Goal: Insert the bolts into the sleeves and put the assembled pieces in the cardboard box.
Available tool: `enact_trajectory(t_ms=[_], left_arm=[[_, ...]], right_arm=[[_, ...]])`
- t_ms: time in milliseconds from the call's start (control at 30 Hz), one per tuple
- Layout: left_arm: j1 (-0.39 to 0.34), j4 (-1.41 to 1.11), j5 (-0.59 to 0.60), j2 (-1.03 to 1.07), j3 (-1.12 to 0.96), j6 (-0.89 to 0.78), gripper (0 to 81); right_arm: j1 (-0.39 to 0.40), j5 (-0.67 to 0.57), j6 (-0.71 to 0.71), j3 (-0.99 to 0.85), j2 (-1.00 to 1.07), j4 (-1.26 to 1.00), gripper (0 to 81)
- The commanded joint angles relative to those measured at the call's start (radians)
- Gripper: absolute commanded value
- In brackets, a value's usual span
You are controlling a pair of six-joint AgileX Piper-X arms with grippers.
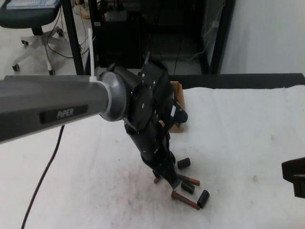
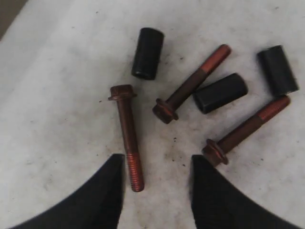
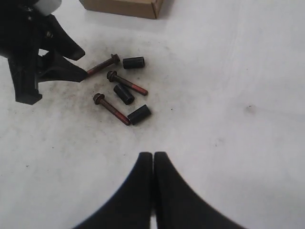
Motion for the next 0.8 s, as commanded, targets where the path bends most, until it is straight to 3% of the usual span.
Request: enact_trajectory(t_ms=[0,767], left_arm=[[-0.003,-0.053,-0.100,0.023,-0.014,0.007,41.5],[0.002,-0.035,-0.114,0.200,-0.134,0.001,41.5]], right_arm=[[-0.004,0.003,0.001,-0.002,-0.014,0.011,0.5],[-0.004,0.008,-0.036,-0.002,-0.015,0.066,0.5]])
